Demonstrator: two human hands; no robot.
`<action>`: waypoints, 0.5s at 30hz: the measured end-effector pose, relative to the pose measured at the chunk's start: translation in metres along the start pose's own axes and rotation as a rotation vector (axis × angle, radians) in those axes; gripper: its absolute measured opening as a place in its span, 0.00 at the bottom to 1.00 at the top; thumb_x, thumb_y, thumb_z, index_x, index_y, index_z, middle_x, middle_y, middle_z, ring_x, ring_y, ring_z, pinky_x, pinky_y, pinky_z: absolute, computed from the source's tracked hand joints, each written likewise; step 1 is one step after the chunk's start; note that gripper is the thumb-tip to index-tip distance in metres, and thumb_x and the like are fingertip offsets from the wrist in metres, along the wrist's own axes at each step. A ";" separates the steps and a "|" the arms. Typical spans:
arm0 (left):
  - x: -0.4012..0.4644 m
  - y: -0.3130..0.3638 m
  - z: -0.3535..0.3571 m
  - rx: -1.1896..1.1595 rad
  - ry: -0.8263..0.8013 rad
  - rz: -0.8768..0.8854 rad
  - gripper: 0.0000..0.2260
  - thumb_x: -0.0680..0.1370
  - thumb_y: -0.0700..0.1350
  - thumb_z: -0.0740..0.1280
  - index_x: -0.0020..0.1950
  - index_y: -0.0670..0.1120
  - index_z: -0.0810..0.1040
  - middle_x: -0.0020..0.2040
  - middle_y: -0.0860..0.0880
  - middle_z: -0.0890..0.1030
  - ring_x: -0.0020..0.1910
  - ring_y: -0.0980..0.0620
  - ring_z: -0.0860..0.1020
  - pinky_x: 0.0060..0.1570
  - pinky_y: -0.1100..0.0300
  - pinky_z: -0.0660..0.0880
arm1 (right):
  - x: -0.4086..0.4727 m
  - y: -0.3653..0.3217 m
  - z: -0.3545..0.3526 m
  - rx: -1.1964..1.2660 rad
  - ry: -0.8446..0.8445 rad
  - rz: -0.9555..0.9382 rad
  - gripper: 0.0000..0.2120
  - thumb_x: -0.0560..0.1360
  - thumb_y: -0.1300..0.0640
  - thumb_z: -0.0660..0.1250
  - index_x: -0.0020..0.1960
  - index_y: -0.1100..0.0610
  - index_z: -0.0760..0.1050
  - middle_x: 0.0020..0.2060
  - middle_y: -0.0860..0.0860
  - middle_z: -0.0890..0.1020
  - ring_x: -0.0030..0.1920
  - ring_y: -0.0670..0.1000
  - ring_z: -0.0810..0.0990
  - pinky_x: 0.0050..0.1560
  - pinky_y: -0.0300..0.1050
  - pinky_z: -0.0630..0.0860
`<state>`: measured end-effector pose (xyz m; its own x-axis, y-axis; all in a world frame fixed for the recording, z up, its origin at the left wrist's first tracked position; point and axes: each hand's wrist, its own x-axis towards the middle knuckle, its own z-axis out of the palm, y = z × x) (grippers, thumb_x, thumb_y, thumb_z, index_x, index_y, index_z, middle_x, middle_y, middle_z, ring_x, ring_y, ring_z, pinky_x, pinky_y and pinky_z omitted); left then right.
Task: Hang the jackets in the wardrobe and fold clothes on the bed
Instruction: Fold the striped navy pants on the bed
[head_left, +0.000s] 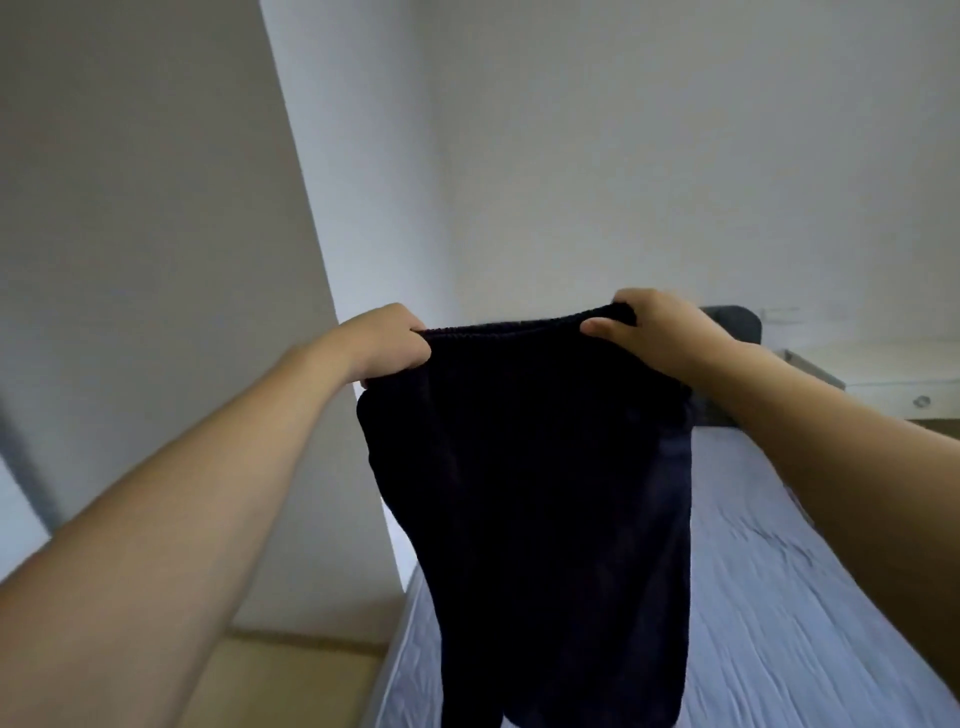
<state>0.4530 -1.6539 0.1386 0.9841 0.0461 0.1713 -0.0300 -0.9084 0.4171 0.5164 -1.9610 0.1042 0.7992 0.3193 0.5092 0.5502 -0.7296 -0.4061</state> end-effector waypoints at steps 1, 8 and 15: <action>-0.004 -0.008 -0.008 -0.049 0.017 -0.002 0.03 0.59 0.41 0.59 0.28 0.47 0.66 0.25 0.49 0.65 0.24 0.49 0.63 0.22 0.62 0.62 | 0.005 -0.008 -0.001 -0.002 -0.015 -0.009 0.19 0.73 0.34 0.64 0.38 0.50 0.70 0.35 0.47 0.76 0.36 0.46 0.74 0.32 0.43 0.66; -0.019 -0.064 -0.023 -0.615 0.071 -0.027 0.11 0.75 0.48 0.70 0.51 0.42 0.82 0.48 0.46 0.85 0.47 0.48 0.83 0.51 0.54 0.78 | 0.025 -0.038 0.018 0.304 -0.035 0.127 0.19 0.74 0.38 0.65 0.43 0.55 0.76 0.38 0.50 0.80 0.39 0.50 0.79 0.37 0.45 0.73; -0.052 -0.058 -0.030 -1.289 -0.100 0.082 0.10 0.72 0.49 0.68 0.47 0.44 0.82 0.51 0.44 0.83 0.49 0.45 0.82 0.48 0.53 0.80 | 0.039 -0.057 0.034 0.521 -0.114 0.157 0.05 0.76 0.57 0.63 0.49 0.57 0.76 0.44 0.54 0.81 0.44 0.54 0.79 0.47 0.51 0.77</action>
<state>0.3986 -1.5913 0.1322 0.9784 -0.0721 0.1938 -0.1816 0.1481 0.9721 0.5246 -1.8869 0.1217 0.8866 0.3148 0.3389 0.4460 -0.3877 -0.8067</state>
